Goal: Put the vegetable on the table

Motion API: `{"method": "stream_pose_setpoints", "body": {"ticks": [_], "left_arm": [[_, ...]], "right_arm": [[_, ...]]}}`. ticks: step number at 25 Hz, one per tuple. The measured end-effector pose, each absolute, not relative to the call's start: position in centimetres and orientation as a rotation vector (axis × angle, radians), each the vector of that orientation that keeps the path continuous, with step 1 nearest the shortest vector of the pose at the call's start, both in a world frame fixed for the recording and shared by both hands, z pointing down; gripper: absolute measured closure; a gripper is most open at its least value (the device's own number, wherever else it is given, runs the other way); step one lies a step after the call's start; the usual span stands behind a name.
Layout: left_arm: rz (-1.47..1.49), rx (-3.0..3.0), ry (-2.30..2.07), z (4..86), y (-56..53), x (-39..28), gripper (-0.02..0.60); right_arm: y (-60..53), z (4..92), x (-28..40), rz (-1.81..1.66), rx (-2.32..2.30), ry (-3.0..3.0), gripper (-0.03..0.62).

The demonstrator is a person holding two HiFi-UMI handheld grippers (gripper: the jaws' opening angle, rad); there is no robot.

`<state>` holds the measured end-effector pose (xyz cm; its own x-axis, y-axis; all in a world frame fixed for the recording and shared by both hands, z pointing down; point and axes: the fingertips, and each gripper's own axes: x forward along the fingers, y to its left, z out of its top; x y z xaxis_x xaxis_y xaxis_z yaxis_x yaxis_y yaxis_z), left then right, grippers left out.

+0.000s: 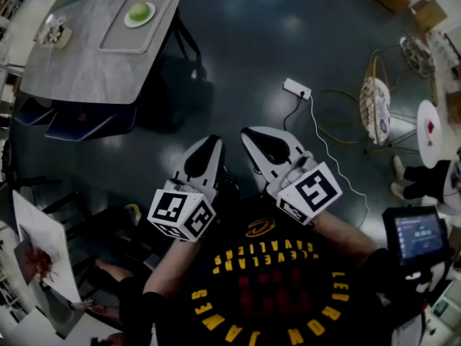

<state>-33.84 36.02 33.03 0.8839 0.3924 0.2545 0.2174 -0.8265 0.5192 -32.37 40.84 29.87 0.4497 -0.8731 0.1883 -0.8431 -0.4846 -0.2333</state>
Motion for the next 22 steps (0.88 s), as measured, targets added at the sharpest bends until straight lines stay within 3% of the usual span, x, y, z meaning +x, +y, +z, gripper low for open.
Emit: {"method": "stream_pose_setpoints", "body": {"ticks": [16,22], "left_arm": [[0.496,2.476,0.368,35.6,29.7,-31.8,0.538],[0.523,2.521,0.258,36.3,27.7,-27.1,0.538]], "right_arm": [[33.4,30.8,-30.0,-0.494,-2.652,1.696,0.588],[31.6,31.9,-24.6,-0.492,-2.541,1.754,0.588]]}}
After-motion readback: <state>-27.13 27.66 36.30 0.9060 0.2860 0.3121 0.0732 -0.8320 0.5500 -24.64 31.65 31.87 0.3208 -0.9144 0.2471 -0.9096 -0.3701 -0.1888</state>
